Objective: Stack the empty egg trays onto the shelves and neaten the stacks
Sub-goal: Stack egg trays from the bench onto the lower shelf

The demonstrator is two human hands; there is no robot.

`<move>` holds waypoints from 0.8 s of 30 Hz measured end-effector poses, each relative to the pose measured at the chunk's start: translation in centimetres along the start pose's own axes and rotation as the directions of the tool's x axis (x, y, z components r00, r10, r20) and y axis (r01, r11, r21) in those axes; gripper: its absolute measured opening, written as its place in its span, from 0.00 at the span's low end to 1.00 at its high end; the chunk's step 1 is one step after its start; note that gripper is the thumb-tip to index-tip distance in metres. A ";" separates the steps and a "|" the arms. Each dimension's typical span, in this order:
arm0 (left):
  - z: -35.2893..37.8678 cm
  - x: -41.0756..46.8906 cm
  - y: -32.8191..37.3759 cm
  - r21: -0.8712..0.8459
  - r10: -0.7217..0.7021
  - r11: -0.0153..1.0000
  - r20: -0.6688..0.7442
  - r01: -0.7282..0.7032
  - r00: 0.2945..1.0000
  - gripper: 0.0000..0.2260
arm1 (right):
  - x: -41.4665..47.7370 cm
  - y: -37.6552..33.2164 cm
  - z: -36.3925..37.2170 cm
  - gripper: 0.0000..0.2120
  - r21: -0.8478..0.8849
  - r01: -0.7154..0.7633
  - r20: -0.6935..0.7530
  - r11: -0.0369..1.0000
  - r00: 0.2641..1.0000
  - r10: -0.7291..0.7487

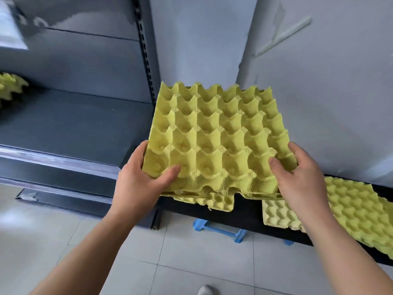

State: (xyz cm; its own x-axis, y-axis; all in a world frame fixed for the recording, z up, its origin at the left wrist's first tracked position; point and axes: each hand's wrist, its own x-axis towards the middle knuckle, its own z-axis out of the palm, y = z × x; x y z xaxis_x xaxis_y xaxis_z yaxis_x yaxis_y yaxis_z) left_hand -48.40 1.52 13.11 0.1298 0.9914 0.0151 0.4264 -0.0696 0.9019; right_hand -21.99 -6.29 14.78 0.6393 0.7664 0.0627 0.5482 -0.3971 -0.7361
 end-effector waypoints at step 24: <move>-44.1 1.0 -16.7 -0.132 -0.194 0.977 -0.251 0.165 0.948 0.22 | -16.8 -33.8 30.6 0.32 -0.003 0.174 0.310 0.985 0.937 -0.165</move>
State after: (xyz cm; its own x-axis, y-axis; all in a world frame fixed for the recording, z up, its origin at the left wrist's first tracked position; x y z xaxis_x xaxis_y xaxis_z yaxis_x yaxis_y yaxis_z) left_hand -94.86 8.54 17.10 -0.1846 0.9814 -0.0523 0.3202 0.1104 0.9409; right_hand -67.77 9.68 18.02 0.3415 0.9394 -0.0286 0.6530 -0.2591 -0.7117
